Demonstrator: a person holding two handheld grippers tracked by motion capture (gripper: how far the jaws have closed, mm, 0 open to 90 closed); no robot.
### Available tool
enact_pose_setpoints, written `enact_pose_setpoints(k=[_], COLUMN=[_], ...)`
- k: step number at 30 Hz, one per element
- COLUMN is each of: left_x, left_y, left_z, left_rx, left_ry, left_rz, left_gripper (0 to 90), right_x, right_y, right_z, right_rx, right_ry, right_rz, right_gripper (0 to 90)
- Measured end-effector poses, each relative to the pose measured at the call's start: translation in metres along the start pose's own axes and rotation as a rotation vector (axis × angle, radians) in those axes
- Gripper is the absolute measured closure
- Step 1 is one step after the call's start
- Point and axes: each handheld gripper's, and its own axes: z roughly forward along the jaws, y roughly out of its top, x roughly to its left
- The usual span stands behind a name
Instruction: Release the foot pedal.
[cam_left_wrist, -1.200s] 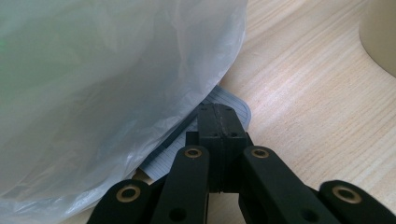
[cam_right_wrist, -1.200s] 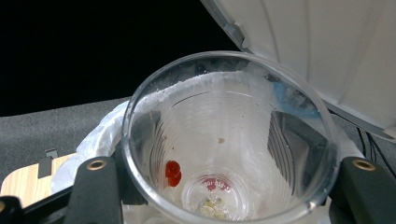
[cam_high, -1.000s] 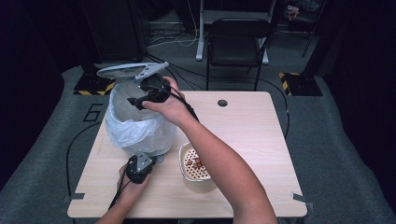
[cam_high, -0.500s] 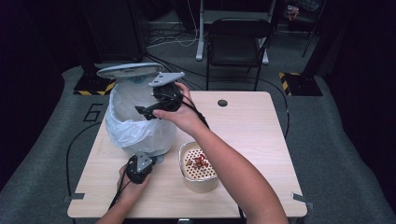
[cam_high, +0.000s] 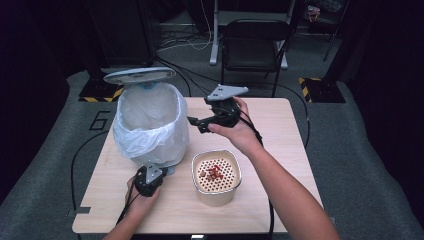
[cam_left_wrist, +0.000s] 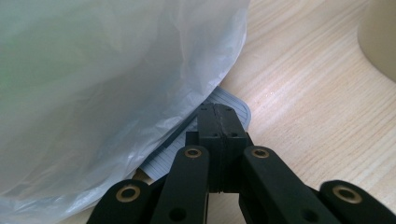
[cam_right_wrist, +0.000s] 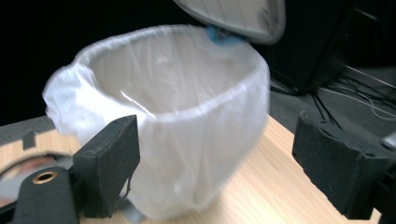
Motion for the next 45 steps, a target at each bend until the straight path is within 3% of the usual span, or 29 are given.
enact_pose_setpoints(k=[3,4,5,6,10,11,12,14,20,22,27,35,45], left_x=[0.001,0.002,0.0,0.0,-0.007,-0.006,-0.008,-0.008,-0.002,-0.001,0.004,0.016,0.034], left_y=[0.003,0.005,0.006,0.008,0.011,0.012,0.012,0.014,0.018,0.019,0.016,0.004,-0.013], left_z=[-0.005,-0.008,-0.01,-0.012,-0.019,-0.02,-0.021,-0.025,-0.034,-0.037,-0.049,-0.068,-0.075], left_rx=[0.004,-0.005,-0.018,-0.009,-0.023,-0.019,-0.03,-0.018,0.012,0.016,0.031,0.051,0.04], left_ry=[0.01,-0.004,-0.024,-0.026,-0.047,-0.041,-0.057,-0.079,-0.111,-0.128,-0.154,-0.135,-0.086], left_rz=[0.009,0.004,-0.033,-0.02,-0.053,-0.036,-0.08,-0.101,-0.11,-0.145,-0.177,-0.185,-0.248], left_gripper=[82.8,80.9,78.4,77.1,67.4,65.9,64.9,60.3,55.0,52.5,49.5,49.4,48.0], right_x=[-0.005,-0.007,-0.01,-0.011,-0.018,-0.018,-0.019,-0.021,-0.022,-0.021,-0.017,-0.01,0.001], right_y=[-0.017,-0.022,-0.028,-0.035,-0.059,-0.064,-0.068,-0.083,-0.104,-0.11,-0.128,-0.152,-0.19], right_z=[-0.015,-0.019,-0.024,-0.029,-0.045,-0.048,-0.051,-0.061,-0.077,-0.082,-0.096,-0.104,-0.109], right_rx=[0.018,0.018,0.022,0.029,0.036,0.039,0.041,0.04,0.053,0.057,0.051,0.066,0.107], right_ry=[-0.043,-0.058,-0.072,-0.088,-0.116,-0.126,-0.131,-0.15,-0.186,-0.189,-0.213,-0.236,-0.277], right_rz=[0.008,0.006,0.002,0.003,0.026,0.039,0.047,0.061,0.088,0.097,0.109,0.119,0.14], right_gripper=[15.6,15.9,15.9,16.0,16.6,16.9,16.9,17.2,18.5,18.6,19.7,20.6,21.2])
